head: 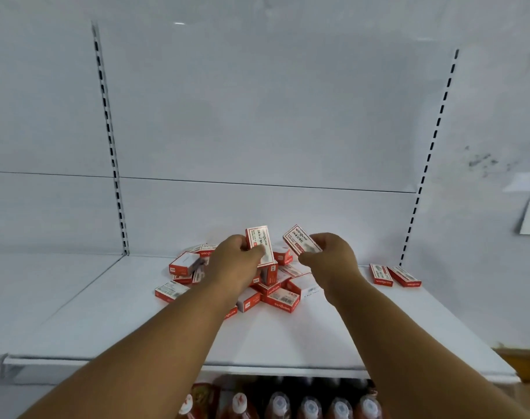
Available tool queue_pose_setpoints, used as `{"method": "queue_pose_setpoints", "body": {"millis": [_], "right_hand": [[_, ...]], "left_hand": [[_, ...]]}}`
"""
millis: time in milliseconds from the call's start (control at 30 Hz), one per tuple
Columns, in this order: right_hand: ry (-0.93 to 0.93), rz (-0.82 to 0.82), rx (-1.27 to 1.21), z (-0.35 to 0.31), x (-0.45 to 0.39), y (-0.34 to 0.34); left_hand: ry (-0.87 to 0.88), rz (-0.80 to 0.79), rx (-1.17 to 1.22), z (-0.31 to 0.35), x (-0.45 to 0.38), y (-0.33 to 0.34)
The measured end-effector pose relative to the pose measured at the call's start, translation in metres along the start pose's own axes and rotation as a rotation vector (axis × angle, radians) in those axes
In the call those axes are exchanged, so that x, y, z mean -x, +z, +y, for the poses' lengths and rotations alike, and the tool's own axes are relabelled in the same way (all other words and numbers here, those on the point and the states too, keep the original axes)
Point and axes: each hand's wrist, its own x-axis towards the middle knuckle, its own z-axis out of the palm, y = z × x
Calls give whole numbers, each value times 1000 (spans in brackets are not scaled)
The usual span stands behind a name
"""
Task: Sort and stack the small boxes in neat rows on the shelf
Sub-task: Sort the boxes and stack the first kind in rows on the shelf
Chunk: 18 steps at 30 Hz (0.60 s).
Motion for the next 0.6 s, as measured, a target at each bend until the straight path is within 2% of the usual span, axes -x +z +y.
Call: {"method": "queue_pose_setpoints", "body": {"millis": [133, 200, 267, 400, 600], "right_hand": [[66, -11, -435, -2, 18, 7], [57, -40, -558, -7, 26, 12], [48, -47, -576, -15, 31, 20], [-6, -57, -443, -32, 32, 45], [-148, -192, -404, -60, 34, 118]], "left_hand": [[29, -25, 35, -2, 9, -4], [57, -36, 89, -9, 9, -7], [70, -17, 121, -15, 8, -13], [42, 34, 183, -29, 4, -39], [-20, 168, 179, -59, 0, -103]]}}
